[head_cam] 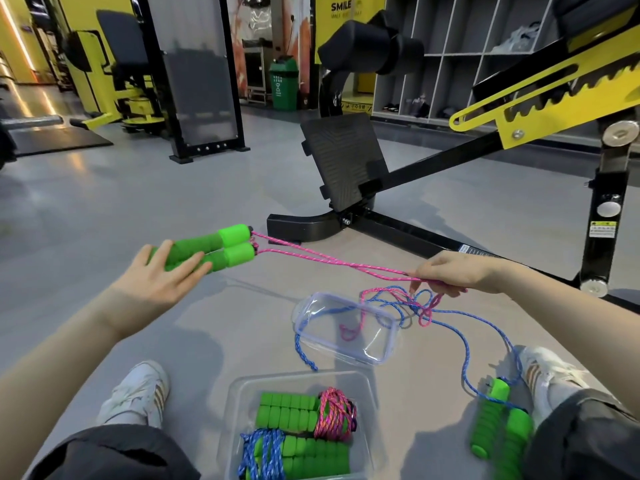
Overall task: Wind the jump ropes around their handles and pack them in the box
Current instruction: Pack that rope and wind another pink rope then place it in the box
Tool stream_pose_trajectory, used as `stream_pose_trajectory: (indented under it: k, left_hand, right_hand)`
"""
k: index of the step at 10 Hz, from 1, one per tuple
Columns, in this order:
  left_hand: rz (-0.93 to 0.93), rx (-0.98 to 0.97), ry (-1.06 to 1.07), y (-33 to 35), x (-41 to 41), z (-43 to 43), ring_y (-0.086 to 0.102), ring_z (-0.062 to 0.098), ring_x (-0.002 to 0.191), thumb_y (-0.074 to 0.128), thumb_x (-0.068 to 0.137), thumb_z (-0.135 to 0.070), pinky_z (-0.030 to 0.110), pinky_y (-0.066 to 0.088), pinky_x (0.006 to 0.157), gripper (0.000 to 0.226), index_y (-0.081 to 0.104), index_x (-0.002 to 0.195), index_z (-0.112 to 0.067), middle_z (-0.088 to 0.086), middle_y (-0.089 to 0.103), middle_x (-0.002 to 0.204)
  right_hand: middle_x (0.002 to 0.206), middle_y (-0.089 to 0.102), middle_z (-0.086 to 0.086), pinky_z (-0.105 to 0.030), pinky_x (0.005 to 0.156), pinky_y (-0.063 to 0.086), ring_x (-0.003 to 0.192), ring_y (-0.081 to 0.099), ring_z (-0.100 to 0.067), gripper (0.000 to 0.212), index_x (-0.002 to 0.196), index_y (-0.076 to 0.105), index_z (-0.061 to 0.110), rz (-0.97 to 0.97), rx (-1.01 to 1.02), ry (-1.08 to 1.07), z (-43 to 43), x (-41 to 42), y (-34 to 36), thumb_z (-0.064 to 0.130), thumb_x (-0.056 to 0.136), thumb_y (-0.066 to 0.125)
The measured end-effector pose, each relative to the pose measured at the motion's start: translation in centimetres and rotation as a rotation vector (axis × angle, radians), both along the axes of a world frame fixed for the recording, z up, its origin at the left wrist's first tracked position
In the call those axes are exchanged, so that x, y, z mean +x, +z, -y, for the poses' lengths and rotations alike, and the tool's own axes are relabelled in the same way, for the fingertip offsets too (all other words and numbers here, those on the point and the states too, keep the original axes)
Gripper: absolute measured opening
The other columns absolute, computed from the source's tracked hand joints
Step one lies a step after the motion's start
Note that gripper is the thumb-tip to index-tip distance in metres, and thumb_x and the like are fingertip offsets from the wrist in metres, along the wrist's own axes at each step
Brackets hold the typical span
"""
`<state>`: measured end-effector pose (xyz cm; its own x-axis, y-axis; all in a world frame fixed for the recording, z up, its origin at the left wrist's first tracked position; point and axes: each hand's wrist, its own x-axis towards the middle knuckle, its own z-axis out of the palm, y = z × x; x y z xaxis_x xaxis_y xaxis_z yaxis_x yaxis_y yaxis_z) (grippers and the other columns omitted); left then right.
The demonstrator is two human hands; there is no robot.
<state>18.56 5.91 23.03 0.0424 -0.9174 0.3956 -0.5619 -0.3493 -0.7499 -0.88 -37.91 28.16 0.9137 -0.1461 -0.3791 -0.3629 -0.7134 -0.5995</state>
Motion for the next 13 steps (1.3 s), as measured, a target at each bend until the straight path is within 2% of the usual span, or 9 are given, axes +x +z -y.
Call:
stream_pose_trajectory:
  k: [2,4,5,8,9,10,11,12,13]
  left_hand:
    - [0.031,-0.011,0.020,-0.4,0.9,-1.5,0.055,0.050,0.080,0.015,0.090,0.009,0.046,0.041,0.061,0.046,0.047,0.122,0.003,0.023,0.065,0.108]
    - [0.012,-0.078,0.035,-0.5,0.7,-0.5,0.054,0.050,0.081,0.023,0.082,0.005,0.045,0.042,0.061,0.046,0.045,0.122,0.002,0.024,0.064,0.108]
    - [-0.053,-0.149,0.128,0.1,0.4,0.7,0.051,0.046,0.084,0.056,0.069,0.004,0.045,0.042,0.061,0.057,0.043,0.125,-0.001,0.022,0.064,0.112]
    - [-0.147,-0.070,0.266,0.8,-0.9,3.7,0.048,0.045,0.087,0.076,0.049,0.006,0.043,0.040,0.063,0.078,0.056,0.124,0.001,0.020,0.061,0.117]
    - [-0.156,-0.110,0.229,1.2,-1.4,4.5,0.049,0.043,0.086,0.074,0.054,0.005,0.041,0.041,0.062,0.081,0.044,0.128,-0.002,0.018,0.061,0.119]
    - [-0.182,-0.125,0.224,1.4,-2.0,5.2,0.051,0.042,0.085,0.076,0.054,0.004,0.040,0.042,0.060,0.082,0.042,0.128,-0.003,0.017,0.062,0.118]
    - [-0.178,-0.141,0.197,1.8,-1.9,5.7,0.052,0.044,0.086,0.075,0.056,0.003,0.041,0.043,0.062,0.081,0.041,0.129,-0.003,0.017,0.062,0.119]
    - [-0.086,-0.140,0.086,1.9,-2.2,6.4,0.054,0.047,0.088,0.055,0.083,-0.003,0.043,0.045,0.066,0.047,0.042,0.128,-0.002,0.018,0.062,0.118]
    - [-0.078,-0.144,0.002,2.5,-2.9,7.3,0.056,0.049,0.087,0.005,0.098,-0.002,0.046,0.048,0.068,0.050,0.046,0.126,0.000,0.018,0.062,0.117]
  right_hand:
    - [0.069,0.062,-0.001,-0.022,0.059,0.039,0.061,0.051,-0.012,0.016,0.073,0.064,0.017,-0.170,-0.406,0.052,1.4,-0.3,-0.7,0.024,0.086,0.059]
    - [0.093,0.062,-0.013,-0.032,0.070,0.039,0.092,0.053,-0.032,0.031,0.097,0.064,0.013,0.256,-0.882,-0.243,2.7,0.0,0.5,0.033,0.098,0.040]
    - [0.082,0.064,-0.021,-0.039,0.069,0.046,0.079,0.058,-0.036,0.034,0.086,0.059,0.003,0.642,-0.515,-0.464,2.3,1.5,3.4,0.029,0.098,0.042]
    - [0.122,0.056,-0.013,0.003,0.081,0.024,0.112,0.051,-0.018,0.036,0.127,0.054,0.005,1.378,-0.613,-0.406,-3.3,3.6,17.4,0.000,0.095,0.037]
    - [0.105,0.059,-0.006,0.002,0.077,0.027,0.096,0.046,-0.008,0.032,0.112,0.060,0.010,1.530,-0.619,-0.318,-4.5,3.9,21.4,0.005,0.094,0.034]
    - [0.065,0.021,0.001,-0.016,0.052,0.021,0.064,0.024,-0.012,0.040,0.080,0.044,0.034,1.410,-0.773,-0.533,-4.6,3.8,22.9,-0.005,0.077,0.034]
    - [0.063,0.017,0.004,-0.022,0.046,0.032,0.055,0.025,-0.018,0.024,0.070,0.036,0.010,1.235,-0.725,-0.621,-4.3,5.0,24.8,0.005,0.092,0.046]
    - [0.070,0.049,0.000,-0.010,0.057,0.046,0.064,0.052,-0.013,0.027,0.089,0.058,0.004,1.369,-0.258,-0.370,-5.5,3.5,24.9,0.020,0.100,0.040]
    - [0.083,0.051,-0.011,-0.018,0.058,0.036,0.075,0.048,-0.015,0.027,0.095,0.062,-0.005,1.132,-0.514,-0.419,-4.9,3.2,21.2,0.016,0.096,0.045]
